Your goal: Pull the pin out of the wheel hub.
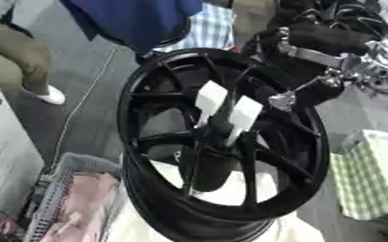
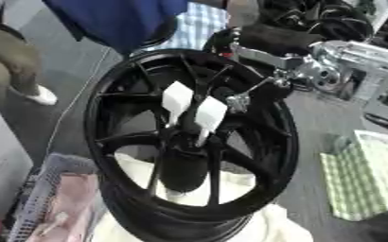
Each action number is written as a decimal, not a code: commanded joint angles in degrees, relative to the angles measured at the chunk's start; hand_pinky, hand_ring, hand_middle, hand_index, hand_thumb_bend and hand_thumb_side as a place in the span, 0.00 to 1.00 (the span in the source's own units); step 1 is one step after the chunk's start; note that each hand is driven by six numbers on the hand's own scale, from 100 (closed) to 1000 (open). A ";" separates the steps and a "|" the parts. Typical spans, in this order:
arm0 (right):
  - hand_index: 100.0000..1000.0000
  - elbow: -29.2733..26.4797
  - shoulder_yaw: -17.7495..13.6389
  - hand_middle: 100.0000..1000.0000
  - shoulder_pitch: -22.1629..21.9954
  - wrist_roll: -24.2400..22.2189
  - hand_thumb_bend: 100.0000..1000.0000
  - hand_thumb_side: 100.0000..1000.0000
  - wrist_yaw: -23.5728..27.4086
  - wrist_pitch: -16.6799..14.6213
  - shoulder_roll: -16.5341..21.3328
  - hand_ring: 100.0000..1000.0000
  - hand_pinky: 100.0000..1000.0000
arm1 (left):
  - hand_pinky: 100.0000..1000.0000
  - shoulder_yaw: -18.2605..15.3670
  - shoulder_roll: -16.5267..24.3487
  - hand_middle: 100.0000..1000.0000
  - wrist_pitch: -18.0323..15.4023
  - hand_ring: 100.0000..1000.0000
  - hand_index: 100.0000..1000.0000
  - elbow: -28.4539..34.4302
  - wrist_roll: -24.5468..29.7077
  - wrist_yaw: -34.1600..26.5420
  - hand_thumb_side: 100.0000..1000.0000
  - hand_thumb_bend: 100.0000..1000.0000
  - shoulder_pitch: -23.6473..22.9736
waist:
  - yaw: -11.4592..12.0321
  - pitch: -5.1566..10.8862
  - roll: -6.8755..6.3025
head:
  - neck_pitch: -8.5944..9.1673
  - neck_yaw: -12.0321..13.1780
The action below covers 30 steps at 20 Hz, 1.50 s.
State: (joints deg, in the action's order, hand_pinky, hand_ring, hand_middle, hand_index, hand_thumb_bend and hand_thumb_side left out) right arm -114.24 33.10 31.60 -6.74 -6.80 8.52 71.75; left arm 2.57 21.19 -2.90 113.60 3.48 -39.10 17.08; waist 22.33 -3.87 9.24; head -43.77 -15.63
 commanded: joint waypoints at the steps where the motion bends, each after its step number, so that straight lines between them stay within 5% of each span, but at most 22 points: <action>1: 0.82 -0.35 -0.25 0.79 1.10 -0.76 0.10 0.00 0.74 0.34 0.75 0.82 0.85 | 0.81 -0.25 0.33 0.59 0.30 0.67 0.79 0.99 -0.05 -0.25 0.64 0.00 0.26 | -0.11 1.11 -0.66 | -0.35 -0.12; 9: 0.81 -0.35 0.49 0.80 0.62 -3.25 0.16 0.00 -1.68 0.00 0.11 0.83 0.86 | 0.81 -0.30 0.12 0.58 0.55 0.67 0.79 0.99 -0.29 -0.10 0.64 0.00 -0.09 | 0.06 1.08 -0.98 | -0.35 -1.06; 25: 0.81 -0.35 1.88 0.81 -0.60 -4.42 0.13 0.00 -0.81 -1.04 -0.29 0.84 0.86 | 0.81 0.19 0.61 0.58 1.16 0.67 0.79 0.99 0.09 0.25 0.64 0.00 -0.34 | -0.11 0.77 -0.38 | -0.35 -0.06; 30: 0.82 -0.35 1.59 0.82 -1.10 -5.07 0.23 0.00 0.13 -0.67 0.03 0.85 0.86 | 0.81 0.21 0.70 0.58 1.23 0.67 0.79 0.99 0.09 0.36 0.64 0.01 -0.44 | -0.13 0.56 -0.15 | -0.35 0.11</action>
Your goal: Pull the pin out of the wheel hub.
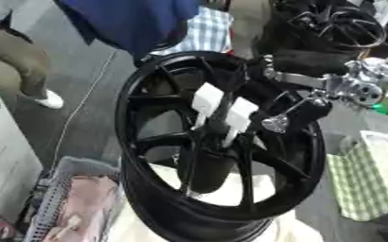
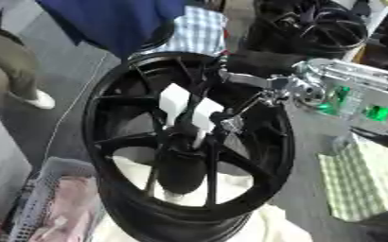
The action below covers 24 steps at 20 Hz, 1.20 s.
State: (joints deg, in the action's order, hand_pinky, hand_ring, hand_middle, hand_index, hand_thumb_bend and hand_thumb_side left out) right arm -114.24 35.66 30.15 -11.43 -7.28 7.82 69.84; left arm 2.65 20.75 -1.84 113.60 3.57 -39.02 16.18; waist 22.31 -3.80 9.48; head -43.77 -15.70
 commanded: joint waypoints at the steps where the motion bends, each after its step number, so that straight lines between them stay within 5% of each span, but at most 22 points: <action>1: 0.82 -0.35 -1.05 0.82 0.26 -0.44 0.27 0.00 0.73 0.09 2.00 0.85 0.86 | 0.81 0.16 1.16 0.58 0.19 0.67 0.79 0.99 0.02 0.30 0.64 0.01 0.49 | -0.12 0.43 -0.33 | -0.35 0.14; 7: 0.83 -0.35 -1.46 0.82 -0.10 0.24 0.33 0.00 0.95 0.73 2.28 0.85 0.87 | 0.81 0.27 1.17 0.58 0.36 0.67 0.79 0.99 0.08 0.35 0.64 0.01 0.59 | -0.20 0.08 -0.09 | -0.35 0.20; 10: 0.83 -0.35 -1.62 0.82 -0.41 0.64 0.36 0.10 0.63 1.31 2.40 0.86 0.87 | 0.81 0.29 1.12 0.58 0.40 0.67 0.80 0.99 0.11 0.33 0.64 0.01 0.61 | -0.15 -0.03 -0.06 | -0.35 0.24; 24: 0.82 -0.35 -2.14 0.82 -1.53 2.00 0.36 0.12 -2.27 1.75 2.27 0.86 0.87 | 0.81 0.21 0.54 0.58 0.61 0.67 0.80 0.99 0.13 0.90 0.64 0.02 0.90 | 0.56 -1.84 0.68 | -0.35 0.40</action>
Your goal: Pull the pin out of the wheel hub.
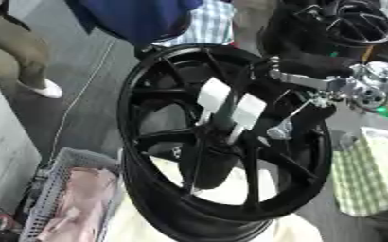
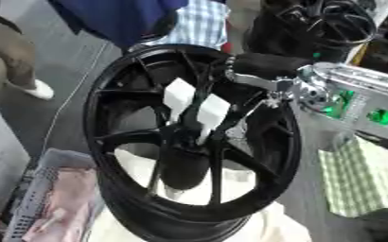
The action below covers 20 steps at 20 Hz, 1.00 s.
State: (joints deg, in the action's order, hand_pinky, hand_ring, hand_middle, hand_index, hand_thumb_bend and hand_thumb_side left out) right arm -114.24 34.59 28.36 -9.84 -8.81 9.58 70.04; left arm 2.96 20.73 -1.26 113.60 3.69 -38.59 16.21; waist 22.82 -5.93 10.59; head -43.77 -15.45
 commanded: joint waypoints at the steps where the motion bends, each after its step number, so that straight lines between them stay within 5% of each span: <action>1: 0.82 -0.35 -1.10 0.82 0.15 0.47 0.36 0.11 -0.96 -0.04 2.08 0.86 0.87 | 0.81 -0.11 0.55 0.58 0.02 0.67 0.80 0.99 0.01 0.53 0.64 0.02 0.89 | 0.11 0.13 -0.39 | -0.35 0.22; 20: 0.82 -0.35 -2.82 0.84 -2.93 0.44 0.38 0.23 -4.71 0.32 3.46 0.87 0.89 | 0.81 0.02 0.26 0.58 0.15 0.67 0.80 0.99 0.41 1.00 0.65 0.03 1.46 | 0.77 -1.99 0.17 | -0.35 0.62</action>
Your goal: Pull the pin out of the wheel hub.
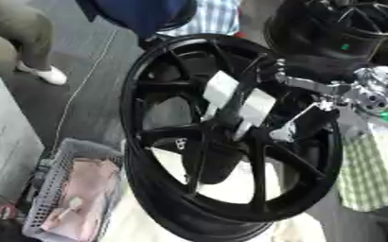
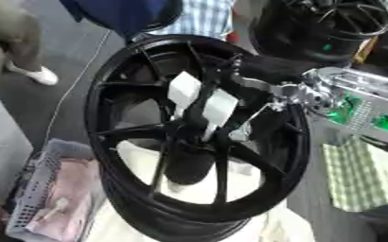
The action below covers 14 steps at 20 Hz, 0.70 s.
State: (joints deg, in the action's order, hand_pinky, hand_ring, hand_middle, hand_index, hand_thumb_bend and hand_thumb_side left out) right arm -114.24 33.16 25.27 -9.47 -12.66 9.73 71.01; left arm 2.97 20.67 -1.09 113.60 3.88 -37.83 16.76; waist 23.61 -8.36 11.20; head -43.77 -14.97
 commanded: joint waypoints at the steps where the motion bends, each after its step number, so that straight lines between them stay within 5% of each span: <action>1: 0.82 -0.35 -1.50 0.84 0.01 0.06 0.38 0.23 -1.04 0.17 2.55 0.87 0.89 | 0.81 0.04 0.30 0.58 0.02 0.67 0.80 0.99 0.24 0.25 0.65 0.03 0.92 | -0.02 0.35 -0.42 | -0.35 0.14; 14: 0.83 -0.35 -3.10 0.87 -1.69 -1.55 0.38 0.27 -4.39 0.15 3.45 0.90 0.91 | 0.82 0.21 0.16 0.58 0.41 0.67 0.80 0.99 0.45 0.25 0.65 0.04 1.07 | -0.07 -0.24 0.05 | -0.35 0.52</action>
State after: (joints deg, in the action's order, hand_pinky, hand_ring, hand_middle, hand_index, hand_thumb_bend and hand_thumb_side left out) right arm -114.24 31.15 23.17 -10.76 -16.31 9.97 71.95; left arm 3.02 20.64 -0.75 113.60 4.21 -37.80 17.11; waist 23.61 -9.12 11.76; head -43.77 -14.53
